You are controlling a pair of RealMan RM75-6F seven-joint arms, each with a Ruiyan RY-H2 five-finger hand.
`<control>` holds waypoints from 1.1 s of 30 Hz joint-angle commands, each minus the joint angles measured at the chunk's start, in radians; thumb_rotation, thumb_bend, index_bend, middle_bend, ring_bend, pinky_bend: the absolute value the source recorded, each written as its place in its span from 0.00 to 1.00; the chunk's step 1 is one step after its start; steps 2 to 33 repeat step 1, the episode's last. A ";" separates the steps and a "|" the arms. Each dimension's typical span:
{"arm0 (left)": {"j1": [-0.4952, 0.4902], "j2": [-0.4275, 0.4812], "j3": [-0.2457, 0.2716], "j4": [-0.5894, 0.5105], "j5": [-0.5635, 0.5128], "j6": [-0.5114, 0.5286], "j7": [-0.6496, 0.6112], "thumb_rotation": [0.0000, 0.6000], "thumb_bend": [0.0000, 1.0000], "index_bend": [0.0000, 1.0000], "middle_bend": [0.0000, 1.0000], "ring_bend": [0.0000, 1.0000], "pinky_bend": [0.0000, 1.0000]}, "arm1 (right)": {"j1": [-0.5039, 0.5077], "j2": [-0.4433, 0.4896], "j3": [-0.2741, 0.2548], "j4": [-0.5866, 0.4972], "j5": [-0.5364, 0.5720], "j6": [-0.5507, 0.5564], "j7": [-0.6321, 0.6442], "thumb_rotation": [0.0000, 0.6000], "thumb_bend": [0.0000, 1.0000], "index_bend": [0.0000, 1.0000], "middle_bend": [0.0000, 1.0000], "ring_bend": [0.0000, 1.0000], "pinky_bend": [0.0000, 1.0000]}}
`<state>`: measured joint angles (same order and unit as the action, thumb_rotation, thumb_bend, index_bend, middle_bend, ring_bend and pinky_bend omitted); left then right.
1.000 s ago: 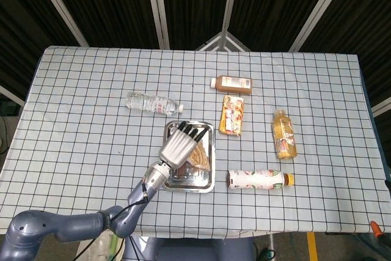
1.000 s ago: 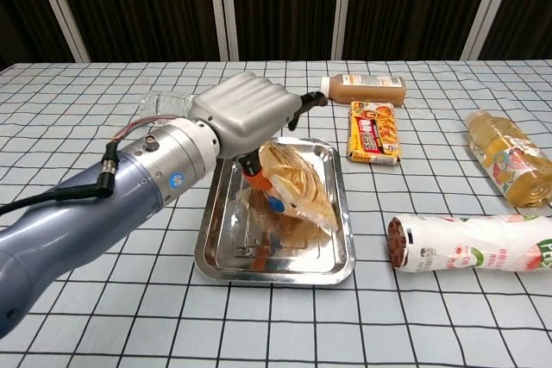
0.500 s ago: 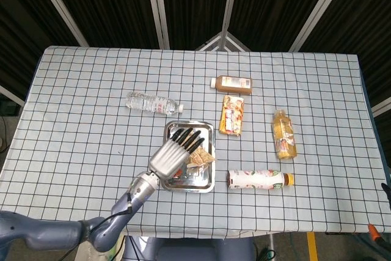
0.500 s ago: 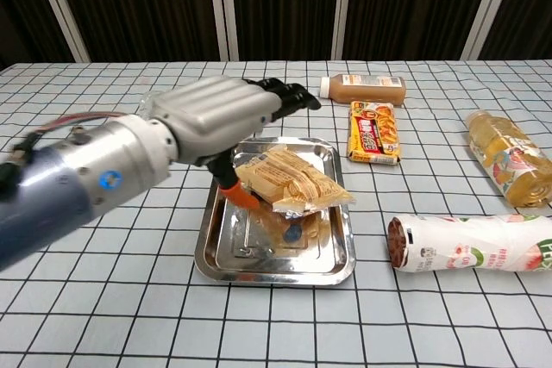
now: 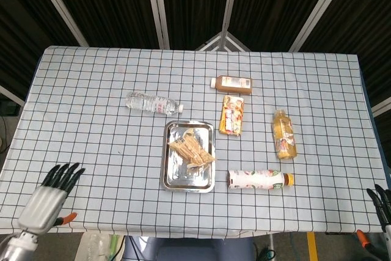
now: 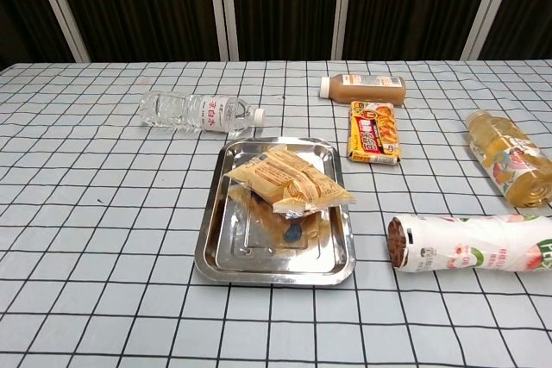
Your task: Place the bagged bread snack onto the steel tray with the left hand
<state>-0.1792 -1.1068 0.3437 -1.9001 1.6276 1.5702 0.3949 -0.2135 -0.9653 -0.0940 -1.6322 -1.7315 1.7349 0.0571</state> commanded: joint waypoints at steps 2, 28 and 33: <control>0.102 0.010 0.041 0.124 0.099 0.122 -0.140 1.00 0.00 0.00 0.00 0.00 0.03 | 0.002 0.004 -0.003 -0.001 -0.001 -0.004 0.011 1.00 0.32 0.00 0.00 0.00 0.00; 0.102 0.010 0.041 0.124 0.099 0.122 -0.140 1.00 0.00 0.00 0.00 0.00 0.03 | 0.002 0.004 -0.003 -0.001 -0.001 -0.004 0.011 1.00 0.32 0.00 0.00 0.00 0.00; 0.102 0.010 0.041 0.124 0.099 0.122 -0.140 1.00 0.00 0.00 0.00 0.00 0.03 | 0.002 0.004 -0.003 -0.001 -0.001 -0.004 0.011 1.00 0.32 0.00 0.00 0.00 0.00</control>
